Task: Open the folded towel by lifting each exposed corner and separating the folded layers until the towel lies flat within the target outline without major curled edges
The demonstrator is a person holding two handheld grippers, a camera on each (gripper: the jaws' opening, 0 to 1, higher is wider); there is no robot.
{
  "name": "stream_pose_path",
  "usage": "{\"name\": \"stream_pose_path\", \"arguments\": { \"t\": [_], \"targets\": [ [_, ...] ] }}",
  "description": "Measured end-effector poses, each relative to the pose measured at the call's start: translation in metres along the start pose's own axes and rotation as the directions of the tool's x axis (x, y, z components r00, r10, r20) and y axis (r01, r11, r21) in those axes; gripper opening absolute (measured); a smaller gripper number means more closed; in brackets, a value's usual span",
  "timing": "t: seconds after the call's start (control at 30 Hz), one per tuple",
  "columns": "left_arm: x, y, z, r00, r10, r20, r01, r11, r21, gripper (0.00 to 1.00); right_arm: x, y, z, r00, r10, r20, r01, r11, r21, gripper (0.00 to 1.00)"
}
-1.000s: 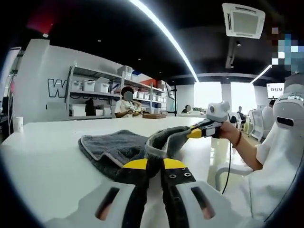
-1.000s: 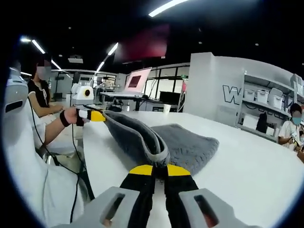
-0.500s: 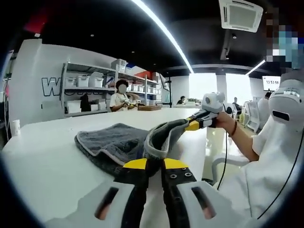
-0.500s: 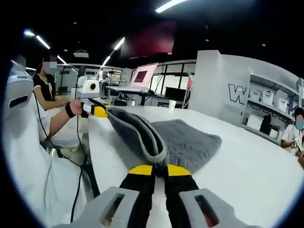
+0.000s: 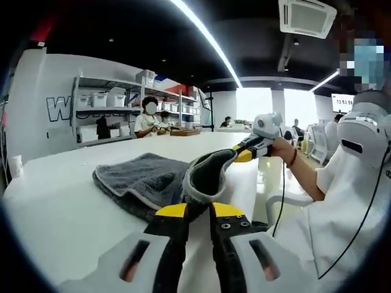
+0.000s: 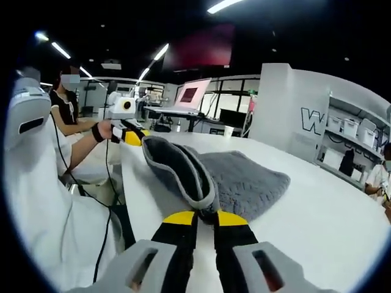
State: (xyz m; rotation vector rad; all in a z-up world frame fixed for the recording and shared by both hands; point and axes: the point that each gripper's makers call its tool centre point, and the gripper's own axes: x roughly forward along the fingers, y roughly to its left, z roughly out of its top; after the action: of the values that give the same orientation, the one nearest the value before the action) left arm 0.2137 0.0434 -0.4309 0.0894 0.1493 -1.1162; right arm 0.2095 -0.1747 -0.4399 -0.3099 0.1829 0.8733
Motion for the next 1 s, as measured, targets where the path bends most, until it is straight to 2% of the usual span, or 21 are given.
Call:
{"name": "stream_pose_path", "arguments": {
  "t": [0.27, 0.43, 0.53, 0.87, 1.0],
  "targets": [
    [-0.004, -0.002, 0.007, 1.0, -0.006, 0.027, 0.006, 1.0, -0.004, 0.14, -0.002, 0.006, 0.008, 0.999, 0.019, 0.03, -0.019, 1.0, 0.006, 0.09],
    [0.002, -0.008, 0.003, 1.0, -0.023, 0.008, 0.023, 1.0, 0.002, 0.14, -0.004, 0.011, 0.013, 0.999, 0.035, 0.041, -0.035, 0.999, -0.004, 0.14],
    [0.005, -0.009, 0.001, 0.999, -0.032, 0.001, 0.032, 0.999, -0.001, 0.14, -0.006, 0.014, 0.02, 0.997, 0.042, 0.067, -0.042, 0.999, -0.006, 0.14],
    [0.009, -0.011, -0.006, 0.999, -0.042, -0.019, 0.042, 0.999, -0.004, 0.15, 0.006, 0.019, 0.013, 0.998, 0.054, 0.022, -0.054, 0.998, -0.017, 0.13],
    [0.009, -0.011, -0.007, 0.999, -0.043, -0.022, 0.043, 0.999, -0.009, 0.15, 0.007, 0.023, 0.015, 0.998, 0.063, 0.025, -0.063, 0.998, -0.025, 0.13]
  ]
}}
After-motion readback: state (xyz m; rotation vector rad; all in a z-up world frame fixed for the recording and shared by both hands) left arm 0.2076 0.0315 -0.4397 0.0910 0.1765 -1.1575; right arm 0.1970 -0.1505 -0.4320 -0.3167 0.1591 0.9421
